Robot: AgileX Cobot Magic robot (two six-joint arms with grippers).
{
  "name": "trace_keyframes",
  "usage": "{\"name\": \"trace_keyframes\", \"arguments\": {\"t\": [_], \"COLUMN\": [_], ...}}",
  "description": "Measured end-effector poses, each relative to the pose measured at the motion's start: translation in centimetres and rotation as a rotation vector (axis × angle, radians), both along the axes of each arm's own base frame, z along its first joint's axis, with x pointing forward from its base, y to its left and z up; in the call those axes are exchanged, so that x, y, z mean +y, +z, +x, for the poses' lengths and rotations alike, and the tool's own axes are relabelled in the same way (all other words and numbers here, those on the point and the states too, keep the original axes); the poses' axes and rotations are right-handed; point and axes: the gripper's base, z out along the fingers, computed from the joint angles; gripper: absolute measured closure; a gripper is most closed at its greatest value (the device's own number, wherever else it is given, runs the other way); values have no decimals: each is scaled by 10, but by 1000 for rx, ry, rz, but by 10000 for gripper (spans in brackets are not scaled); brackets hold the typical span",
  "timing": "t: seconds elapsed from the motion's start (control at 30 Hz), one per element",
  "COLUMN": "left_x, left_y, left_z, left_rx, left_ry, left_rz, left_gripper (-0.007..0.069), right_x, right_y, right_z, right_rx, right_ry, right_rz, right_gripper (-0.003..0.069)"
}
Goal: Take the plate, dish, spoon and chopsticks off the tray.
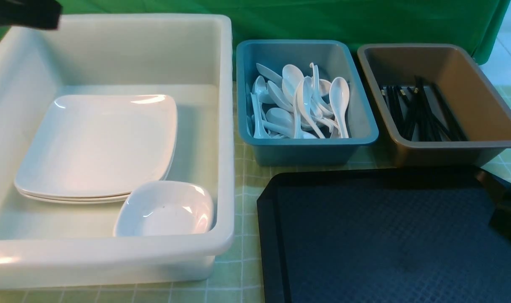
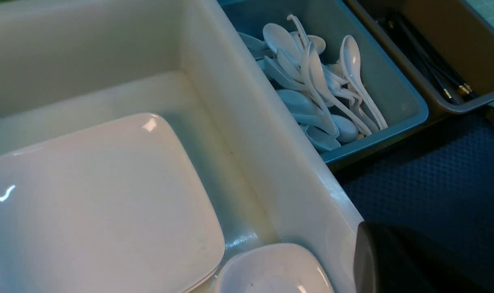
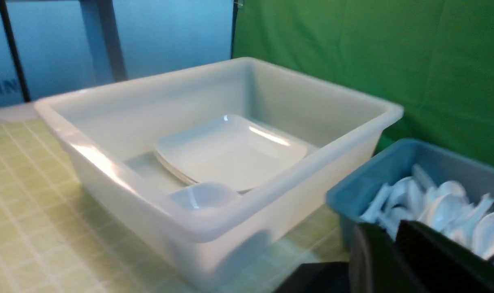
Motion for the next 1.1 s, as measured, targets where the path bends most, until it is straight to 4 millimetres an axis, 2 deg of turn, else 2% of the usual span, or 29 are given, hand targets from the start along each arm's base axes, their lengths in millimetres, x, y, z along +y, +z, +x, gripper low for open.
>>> {"name": "trace_keyframes", "arguments": {"t": [0.13,0.3,0.37,0.6,0.63,0.67,0.8,1.0,1.1], "left_x": [0,-2,-2,-2,-2,-2,-2,-2,0], "left_y": [11,13,12,11,11,11,10,-9,-28], "left_z": [-29,-46,-48,-47,-47,-47,-47,-41,-36], "left_rx": [-40,-9,3,18,19,22,33,100,168], "left_ry": [1,-1,-3,7,9,11,19,22,33], "left_rz": [3,-13,-15,-30,-32,-36,-48,-49,-33], "left_gripper": [635,635,635,635,635,635,635,635,635], "right_x": [-2,-13,-21,-43,-45,-49,-58,-67,-70], "right_y": [1,-11,-23,-86,-88,-103,-135,-150,-153], "right_z": [-10,-10,-9,-4,-4,-3,-1,-3,-3], "right_rx": [143,81,50,32,29,37,60,121,146], "right_ry": [58,-5,-70,-388,-406,-480,-631,-796,-841], "right_rz": [146,282,314,297,298,286,262,223,210], "right_gripper": [567,556,553,539,538,532,521,510,501]}}
